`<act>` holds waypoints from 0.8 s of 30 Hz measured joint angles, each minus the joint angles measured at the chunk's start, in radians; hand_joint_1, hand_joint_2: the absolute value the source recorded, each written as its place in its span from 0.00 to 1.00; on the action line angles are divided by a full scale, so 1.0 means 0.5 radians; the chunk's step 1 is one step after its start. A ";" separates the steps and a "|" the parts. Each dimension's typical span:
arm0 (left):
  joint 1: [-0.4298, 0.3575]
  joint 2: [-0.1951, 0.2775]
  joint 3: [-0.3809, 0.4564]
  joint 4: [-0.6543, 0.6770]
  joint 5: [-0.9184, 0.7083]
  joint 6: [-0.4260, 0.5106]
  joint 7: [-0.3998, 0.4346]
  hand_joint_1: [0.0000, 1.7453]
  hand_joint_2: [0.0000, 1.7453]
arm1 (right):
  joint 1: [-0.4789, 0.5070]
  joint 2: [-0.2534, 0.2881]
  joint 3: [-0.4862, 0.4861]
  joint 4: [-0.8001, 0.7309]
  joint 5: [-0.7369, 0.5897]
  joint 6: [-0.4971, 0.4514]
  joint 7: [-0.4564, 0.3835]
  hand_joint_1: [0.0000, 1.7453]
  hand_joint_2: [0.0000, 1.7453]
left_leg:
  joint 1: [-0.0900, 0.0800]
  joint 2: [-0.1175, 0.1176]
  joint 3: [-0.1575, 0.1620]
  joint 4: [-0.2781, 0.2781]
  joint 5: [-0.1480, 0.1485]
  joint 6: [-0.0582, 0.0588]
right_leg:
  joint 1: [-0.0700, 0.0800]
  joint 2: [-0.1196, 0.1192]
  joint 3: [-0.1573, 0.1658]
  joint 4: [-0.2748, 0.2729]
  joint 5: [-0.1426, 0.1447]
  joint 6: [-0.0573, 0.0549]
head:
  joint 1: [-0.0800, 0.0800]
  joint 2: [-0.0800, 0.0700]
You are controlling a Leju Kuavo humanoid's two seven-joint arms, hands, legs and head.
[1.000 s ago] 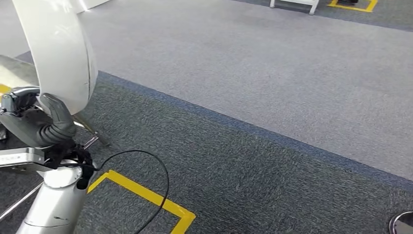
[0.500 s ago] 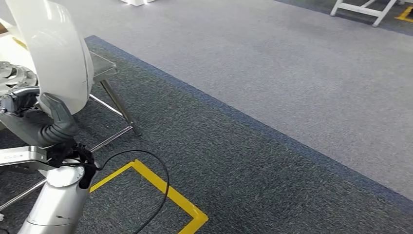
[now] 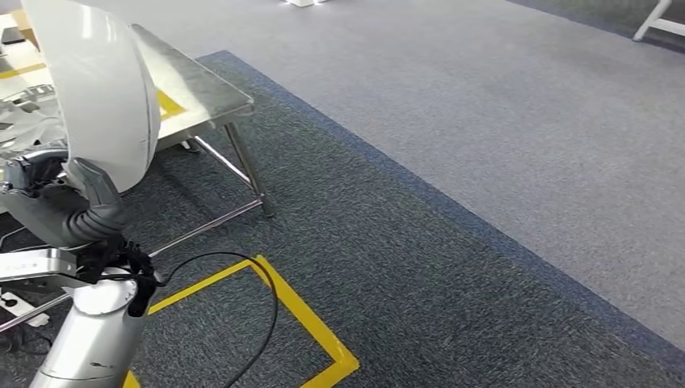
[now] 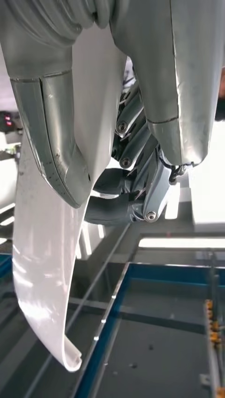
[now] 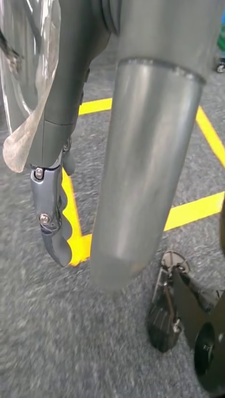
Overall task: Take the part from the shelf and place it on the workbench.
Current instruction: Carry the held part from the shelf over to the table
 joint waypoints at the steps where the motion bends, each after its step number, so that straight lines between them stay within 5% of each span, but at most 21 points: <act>1: 0.000 0.000 0.001 -0.001 -0.001 0.000 0.000 1.00 1.00 | -0.002 0.000 0.000 0.000 0.000 0.000 0.000 0.00 0.00 | -0.007 -0.005 0.001 -0.008 -0.010 0.011 | 0.005 -0.021 0.005 -0.003 -0.004 0.010 | 0.002 0.000; 3: 0.002 0.000 0.004 -0.007 -0.003 0.000 0.000 1.00 1.00 | -0.009 0.000 0.000 0.000 0.001 0.000 0.000 0.00 0.00 | -0.001 -0.052 -0.001 -0.023 -0.003 0.034 | 0.004 -0.038 0.017 -0.007 -0.018 0.032 | 0.004 0.000; 5: -0.003 -0.001 0.007 -0.013 -0.004 0.000 -0.001 1.00 1.00 | -0.015 0.000 -0.001 -0.001 0.002 -0.001 -0.002 0.00 0.00 | 0.012 -0.095 0.008 -0.041 0.006 0.058 | -0.002 0.053 -0.021 0.080 -0.082 0.050 | 0.013 0.000; 8: -0.004 -0.005 0.005 -0.015 -0.004 0.000 0.000 1.00 1.00 | -0.010 0.000 -0.001 -0.001 0.002 -0.002 -0.006 0.00 0.00 | 0.018 -0.162 0.010 -0.045 0.009 0.074 | -0.005 0.183 -0.221 0.454 -0.238 0.056 | 0.028 0.000; 10: 0.003 -0.006 0.005 -0.015 -0.004 -0.001 0.000 1.00 1.00 | -0.002 0.000 -0.009 -0.001 -0.006 -0.005 -0.014 0.00 0.00 | 0.016 -0.219 0.012 -0.043 0.008 0.075 | -0.005 0.196 -0.295 0.544 -0.214 0.055 | 0.028 0.000; 12: 0.005 -0.006 0.005 -0.015 -0.004 -0.001 0.000 1.00 1.00 | -0.002 -0.002 -0.027 -0.001 -0.017 -0.010 -0.027 0.00 0.00 | 0.018 -0.278 0.015 -0.038 0.006 0.072 | -0.008 0.228 -0.233 0.344 -0.057 0.049 | 0.029 0.000; 14: 0.004 -0.006 0.005 -0.015 -0.004 -0.001 0.001 1.00 1.00 | -0.006 -0.004 -0.045 -0.002 -0.026 -0.014 -0.034 0.00 0.00 | 0.016 -0.328 0.008 -0.027 0.001 0.058 | -0.018 0.314 -0.131 0.103 0.045 0.040 | 0.026 0.000; 16: 0.005 -0.005 0.004 -0.015 -0.007 -0.001 0.003 1.00 1.00 | -0.008 -0.006 -0.060 -0.002 -0.035 -0.020 -0.038 0.00 0.00 | 0.019 -0.372 -0.006 -0.021 0.004 0.035 | -0.020 0.354 -0.083 0.019 0.048 0.028 | 0.025 0.000; 17: 0.008 -0.005 0.004 -0.015 -0.009 -0.001 0.004 1.00 1.00 | -0.008 -0.006 -0.069 -0.002 -0.040 -0.024 -0.041 0.00 0.00 | 0.024 -0.395 -0.012 -0.022 0.009 0.023 | -0.018 0.335 -0.073 0.011 0.048 0.020 | 0.024 0.000; 18: 0.014 -0.003 0.005 -0.016 -0.012 -0.001 0.004 1.00 1.00 | -0.009 -0.007 -0.077 -0.003 -0.043 -0.028 -0.044 0.00 0.00 | 0.027 -0.401 -0.015 -0.020 0.009 0.012 | -0.018 0.312 -0.068 0.007 0.052 0.010 | 0.026 0.000; 20: 0.024 -0.001 0.004 -0.017 -0.018 0.000 0.000 1.00 1.00 | -0.011 -0.011 -0.091 -0.006 -0.047 -0.035 -0.052 0.00 0.00 | 0.022 -0.325 -0.046 0.050 -0.037 -0.009 | -0.022 0.264 -0.053 -0.004 0.054 -0.014 | 0.016 0.000; 22: 0.030 -0.001 0.002 -0.018 -0.020 0.000 -0.005 1.00 1.00 | -0.006 -0.015 -0.101 -0.010 -0.050 -0.041 -0.057 0.00 0.00 | 0.022 -0.203 -0.153 0.278 -0.153 -0.026 | -0.021 0.209 -0.041 -0.008 0.047 -0.033 | 0.006 0.000; 24: 0.039 -0.001 0.000 -0.018 -0.015 0.000 -0.005 1.00 1.00 | -0.002 -0.020 -0.114 -0.014 -0.051 -0.044 -0.060 0.00 0.00 | 0.032 -0.156 -0.267 0.510 -0.233 -0.035 | -0.016 0.151 -0.035 -0.008 0.038 -0.040 | 0.005 0.000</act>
